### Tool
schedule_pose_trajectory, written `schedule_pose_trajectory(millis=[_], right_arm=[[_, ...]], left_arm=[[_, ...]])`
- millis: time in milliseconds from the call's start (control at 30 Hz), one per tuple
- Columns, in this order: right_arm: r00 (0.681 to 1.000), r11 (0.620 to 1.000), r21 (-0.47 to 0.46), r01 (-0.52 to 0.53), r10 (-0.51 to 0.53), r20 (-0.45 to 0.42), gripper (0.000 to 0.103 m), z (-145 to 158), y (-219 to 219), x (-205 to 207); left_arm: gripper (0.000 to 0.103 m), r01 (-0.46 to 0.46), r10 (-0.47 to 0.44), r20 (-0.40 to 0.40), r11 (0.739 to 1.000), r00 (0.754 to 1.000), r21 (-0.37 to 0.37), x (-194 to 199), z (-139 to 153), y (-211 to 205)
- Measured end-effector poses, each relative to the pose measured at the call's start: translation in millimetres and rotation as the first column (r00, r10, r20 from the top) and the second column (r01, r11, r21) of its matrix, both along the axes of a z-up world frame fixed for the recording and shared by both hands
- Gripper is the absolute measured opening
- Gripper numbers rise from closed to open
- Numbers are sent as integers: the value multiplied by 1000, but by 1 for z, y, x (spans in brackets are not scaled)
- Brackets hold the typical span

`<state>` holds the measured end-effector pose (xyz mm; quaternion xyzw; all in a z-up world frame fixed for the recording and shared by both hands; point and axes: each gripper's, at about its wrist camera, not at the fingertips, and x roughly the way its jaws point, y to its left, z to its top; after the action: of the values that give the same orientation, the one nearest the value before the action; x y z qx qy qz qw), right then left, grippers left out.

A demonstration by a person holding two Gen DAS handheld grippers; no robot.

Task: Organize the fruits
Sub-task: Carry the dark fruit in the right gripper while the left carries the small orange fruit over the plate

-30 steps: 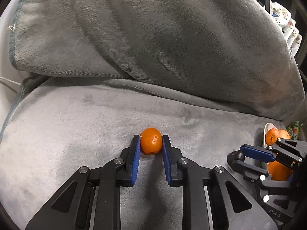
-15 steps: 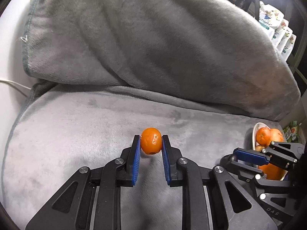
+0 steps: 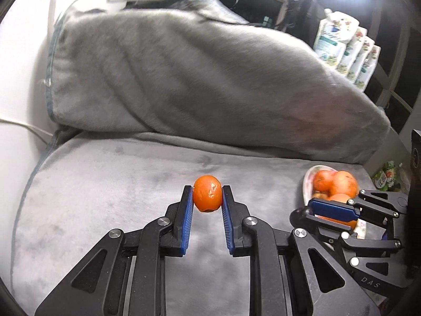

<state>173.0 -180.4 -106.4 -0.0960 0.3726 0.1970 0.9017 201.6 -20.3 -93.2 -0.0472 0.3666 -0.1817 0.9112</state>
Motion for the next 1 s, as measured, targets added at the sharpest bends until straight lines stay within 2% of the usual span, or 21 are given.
schedule_pose_trajectory(millis=[500,1000], right_arm=[[993,995,65,72,-77,84,22,31,-55,-57],[975,973,115,201,-211,76,22,25,-123,-89]], left_arm=[[19,102,-102,78,995,992,-3,-46,25,-50],[19,199,-198,72,980,977,5,-58,27,-105]])
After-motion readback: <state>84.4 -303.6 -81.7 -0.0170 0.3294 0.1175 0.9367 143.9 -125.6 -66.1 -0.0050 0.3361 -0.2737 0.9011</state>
